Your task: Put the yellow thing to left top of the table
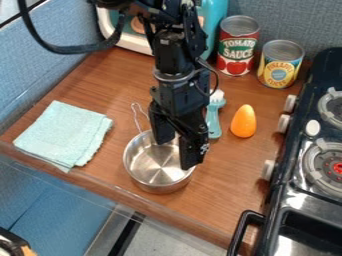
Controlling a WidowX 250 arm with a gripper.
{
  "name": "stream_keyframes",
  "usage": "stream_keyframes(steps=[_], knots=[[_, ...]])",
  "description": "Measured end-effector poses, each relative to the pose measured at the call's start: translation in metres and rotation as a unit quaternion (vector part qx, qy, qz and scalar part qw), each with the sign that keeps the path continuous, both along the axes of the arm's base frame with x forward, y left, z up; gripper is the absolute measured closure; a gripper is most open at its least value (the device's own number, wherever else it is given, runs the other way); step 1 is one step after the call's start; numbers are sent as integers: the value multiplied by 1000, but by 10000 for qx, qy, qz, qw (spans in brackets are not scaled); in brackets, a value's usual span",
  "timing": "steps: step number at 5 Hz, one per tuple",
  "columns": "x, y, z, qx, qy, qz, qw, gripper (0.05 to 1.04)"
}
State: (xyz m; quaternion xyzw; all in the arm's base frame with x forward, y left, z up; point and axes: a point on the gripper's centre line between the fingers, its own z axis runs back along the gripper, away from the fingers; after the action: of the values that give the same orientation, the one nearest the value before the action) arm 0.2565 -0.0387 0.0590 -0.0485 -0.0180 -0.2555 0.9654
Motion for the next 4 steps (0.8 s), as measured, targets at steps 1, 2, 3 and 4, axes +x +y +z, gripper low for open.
stream_keyframes(steps=[1, 2, 3, 4], knots=[[-3, 0, -8, 2, 165, 40, 9999, 83], [19, -5, 0, -39, 24, 111, 9999, 83], [45, -18, 5, 37, -85, -26, 10000, 83], [76, -27, 11, 31, -319, 8, 9995, 83]])
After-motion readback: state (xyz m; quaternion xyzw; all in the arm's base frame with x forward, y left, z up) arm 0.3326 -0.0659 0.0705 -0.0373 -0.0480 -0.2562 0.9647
